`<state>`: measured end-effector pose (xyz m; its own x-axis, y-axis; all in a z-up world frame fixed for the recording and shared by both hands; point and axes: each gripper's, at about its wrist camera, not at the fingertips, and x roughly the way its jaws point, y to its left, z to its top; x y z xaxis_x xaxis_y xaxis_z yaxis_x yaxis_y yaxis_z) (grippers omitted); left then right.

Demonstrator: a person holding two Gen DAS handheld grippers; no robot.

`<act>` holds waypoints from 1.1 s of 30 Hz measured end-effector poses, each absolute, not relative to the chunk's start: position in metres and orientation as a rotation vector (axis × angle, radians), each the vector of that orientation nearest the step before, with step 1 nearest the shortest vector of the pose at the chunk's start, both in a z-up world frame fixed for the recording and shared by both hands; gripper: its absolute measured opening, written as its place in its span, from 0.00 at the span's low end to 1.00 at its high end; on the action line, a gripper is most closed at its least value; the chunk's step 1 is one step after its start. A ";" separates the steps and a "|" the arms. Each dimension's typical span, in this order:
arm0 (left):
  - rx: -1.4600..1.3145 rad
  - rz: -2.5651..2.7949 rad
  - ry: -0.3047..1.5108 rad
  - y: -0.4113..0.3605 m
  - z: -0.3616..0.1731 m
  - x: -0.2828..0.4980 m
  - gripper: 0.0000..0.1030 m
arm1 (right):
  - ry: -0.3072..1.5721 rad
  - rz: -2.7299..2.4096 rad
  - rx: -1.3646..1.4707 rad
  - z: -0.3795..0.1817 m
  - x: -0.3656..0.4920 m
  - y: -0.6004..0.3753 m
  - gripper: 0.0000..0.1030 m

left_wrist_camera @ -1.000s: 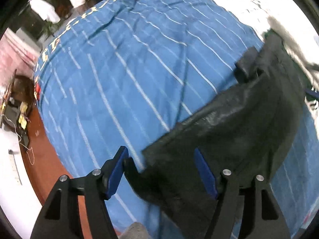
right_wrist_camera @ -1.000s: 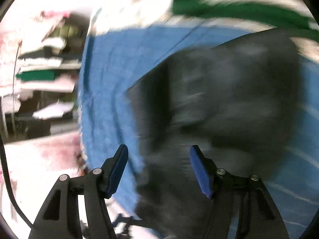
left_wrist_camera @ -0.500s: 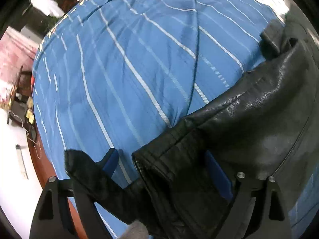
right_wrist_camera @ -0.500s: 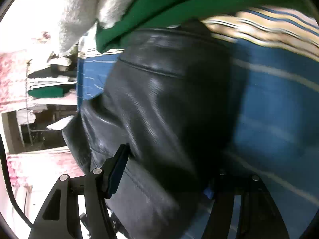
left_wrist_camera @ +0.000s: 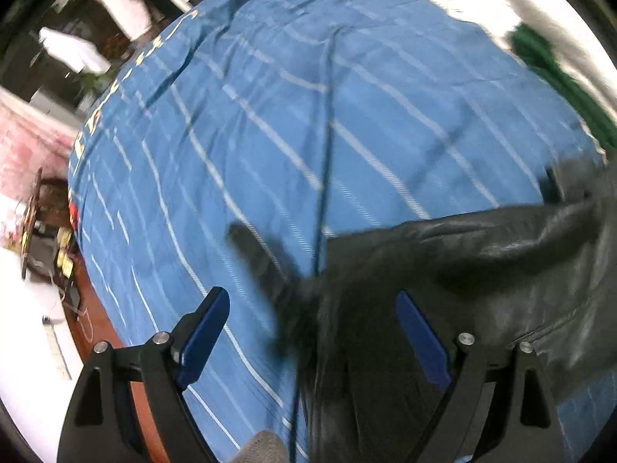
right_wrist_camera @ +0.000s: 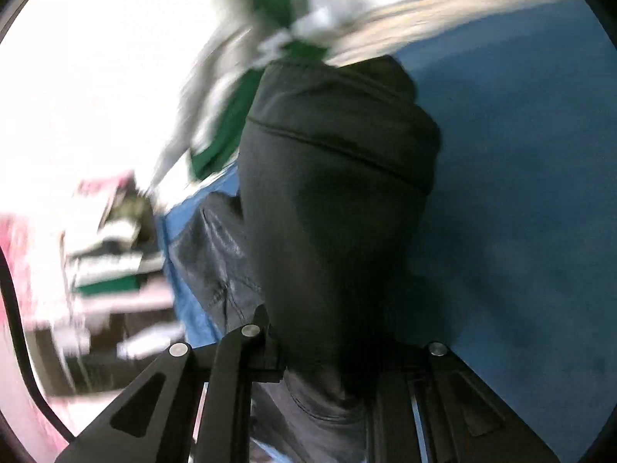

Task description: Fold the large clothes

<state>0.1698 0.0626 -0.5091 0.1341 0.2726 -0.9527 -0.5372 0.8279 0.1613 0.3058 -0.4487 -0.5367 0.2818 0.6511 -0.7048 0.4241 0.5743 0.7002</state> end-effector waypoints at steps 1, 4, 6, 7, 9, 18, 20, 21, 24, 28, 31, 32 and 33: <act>-0.225 0.575 1.311 0.055 -0.506 0.169 0.87 | 1.346 0.123 1.031 -0.533 0.280 -0.467 0.16; -0.179 0.534 1.323 0.030 -0.507 0.173 0.87 | 1.382 -0.064 1.062 -0.527 0.205 -0.513 0.17; -0.145 0.516 1.357 0.017 -0.519 0.174 0.88 | 1.427 -0.134 1.059 -0.533 0.173 -0.530 0.20; -0.130 0.504 1.370 0.012 -0.528 0.174 0.89 | 1.476 -0.170 1.049 -0.543 0.159 -0.539 0.24; -0.112 0.496 1.402 0.007 -0.545 0.175 0.91 | 1.551 -0.186 1.031 -0.558 0.151 -0.542 0.29; -0.344 0.444 1.375 0.034 -0.579 0.170 1.00 | 1.481 -0.120 0.836 -0.505 0.128 -0.559 0.37; -0.385 0.416 1.375 0.041 -0.580 0.168 1.00 | 1.480 -0.114 0.741 -0.488 0.123 -0.559 0.37; -0.387 0.408 1.379 0.043 -0.579 0.168 1.00 | 1.478 -0.103 0.682 -0.477 0.130 -0.549 0.37; -0.365 0.431 1.396 0.049 -0.570 0.170 1.00 | 1.461 -0.029 0.469 -0.452 0.162 -0.513 0.37; -0.318 0.465 1.362 0.046 -0.546 0.172 1.00 | 1.445 0.157 0.421 -0.462 0.229 -0.454 0.37; -0.297 0.459 1.325 0.034 -0.526 0.176 1.00 | 1.479 0.216 0.372 -0.500 0.280 -0.411 0.31; -0.282 0.454 1.319 0.030 -0.521 0.181 1.00 | 1.505 0.198 0.313 -0.516 0.295 -0.398 0.30; -0.265 0.445 1.313 0.023 -0.516 0.185 1.00 | 1.519 0.180 0.286 -0.528 0.303 -0.388 0.30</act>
<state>0.1854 0.0234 -0.5159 0.1883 0.1642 -0.9683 -0.4583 0.8867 0.0613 0.3033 -0.3882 -0.5279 0.0484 0.2927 -0.9550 0.0613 0.9534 0.2954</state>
